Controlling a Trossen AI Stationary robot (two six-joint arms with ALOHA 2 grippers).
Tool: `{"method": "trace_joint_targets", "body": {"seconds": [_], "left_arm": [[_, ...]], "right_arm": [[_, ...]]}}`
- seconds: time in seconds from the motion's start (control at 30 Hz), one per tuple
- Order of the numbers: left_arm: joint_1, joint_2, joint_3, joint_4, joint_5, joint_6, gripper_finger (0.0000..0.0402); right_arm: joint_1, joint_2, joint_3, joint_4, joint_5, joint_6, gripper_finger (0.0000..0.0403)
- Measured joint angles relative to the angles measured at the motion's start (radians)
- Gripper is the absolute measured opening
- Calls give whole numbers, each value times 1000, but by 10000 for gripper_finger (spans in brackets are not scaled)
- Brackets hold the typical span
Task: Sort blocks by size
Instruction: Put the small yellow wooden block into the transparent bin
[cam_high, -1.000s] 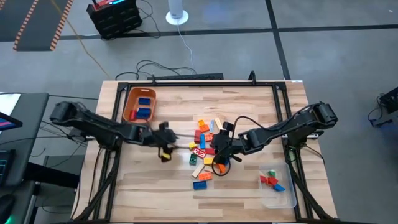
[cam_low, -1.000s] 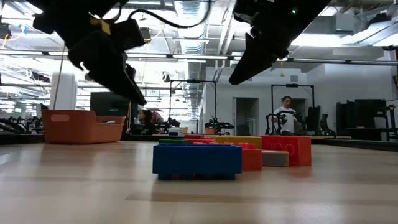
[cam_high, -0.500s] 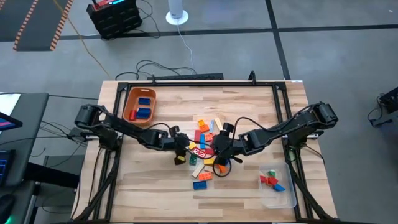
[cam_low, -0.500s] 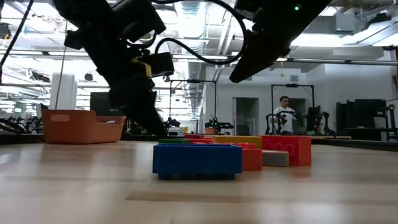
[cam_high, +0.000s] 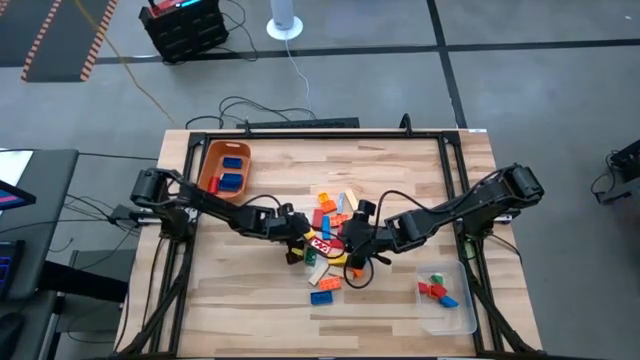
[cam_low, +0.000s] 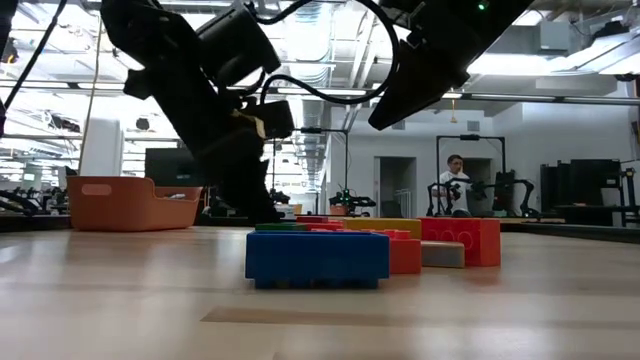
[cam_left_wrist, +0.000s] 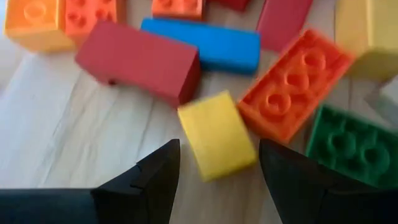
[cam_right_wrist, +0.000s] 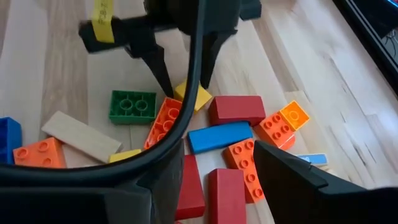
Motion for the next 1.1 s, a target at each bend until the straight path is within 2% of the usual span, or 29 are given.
{"method": "trace_joint_targets", "body": {"seconds": [0.27,0.57,0.8,0.93,1.1], "left_arm": [[8,5,0,21,-64,56,209],[28,13,0,12,8,134,117],[62,10,0,11,51,157,119],[63,-18,0,2,51,182,132],[62,-91,0,16,51,217,131]], "right_arm": [[0,0,0,1,1,2,226],[21,0,0,14,1,19,226],[23,0,0,15,3,14,226],[35,7,1,35,5,-62,226],[64,48,-36,118,8,-289,225]]}}
